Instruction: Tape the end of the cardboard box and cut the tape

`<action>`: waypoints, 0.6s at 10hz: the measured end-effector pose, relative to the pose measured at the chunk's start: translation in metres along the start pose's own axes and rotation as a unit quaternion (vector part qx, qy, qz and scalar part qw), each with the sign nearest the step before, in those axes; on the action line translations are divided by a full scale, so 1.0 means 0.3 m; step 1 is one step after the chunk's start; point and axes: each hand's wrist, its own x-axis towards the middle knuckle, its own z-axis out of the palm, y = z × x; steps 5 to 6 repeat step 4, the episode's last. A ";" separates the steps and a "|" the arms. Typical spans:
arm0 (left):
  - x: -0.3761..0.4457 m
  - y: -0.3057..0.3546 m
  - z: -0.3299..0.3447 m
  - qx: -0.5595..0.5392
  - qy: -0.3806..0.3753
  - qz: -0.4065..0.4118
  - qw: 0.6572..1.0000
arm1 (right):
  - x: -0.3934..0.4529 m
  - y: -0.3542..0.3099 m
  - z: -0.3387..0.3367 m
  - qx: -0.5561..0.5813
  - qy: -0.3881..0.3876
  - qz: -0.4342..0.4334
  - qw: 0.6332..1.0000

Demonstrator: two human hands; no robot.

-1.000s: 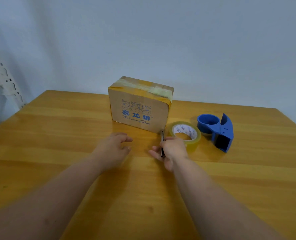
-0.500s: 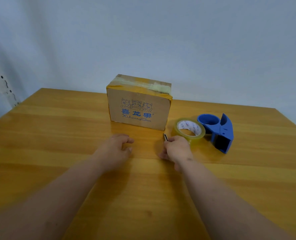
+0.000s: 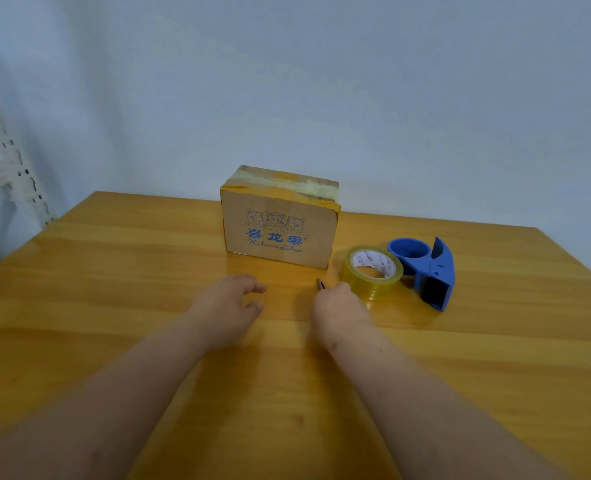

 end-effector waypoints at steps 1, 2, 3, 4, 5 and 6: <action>-0.010 0.003 -0.014 0.009 0.001 0.004 1.000 | -0.014 0.009 0.011 -0.042 0.015 -0.013 0.999; -0.011 0.001 -0.019 0.005 0.005 0.007 1.000 | -0.028 0.005 -0.006 -0.082 0.017 -0.042 0.996; -0.021 0.009 -0.022 -0.004 0.000 0.007 1.000 | -0.049 0.004 -0.041 -0.117 0.023 -0.079 0.990; -0.030 0.020 -0.025 -0.012 0.011 0.007 1.000 | -0.063 0.015 -0.058 -0.144 0.029 -0.077 0.986; -0.030 0.020 -0.025 -0.012 0.011 0.007 1.000 | -0.063 0.015 -0.058 -0.144 0.029 -0.077 0.986; -0.030 0.020 -0.025 -0.012 0.011 0.007 1.000 | -0.063 0.015 -0.058 -0.144 0.029 -0.077 0.986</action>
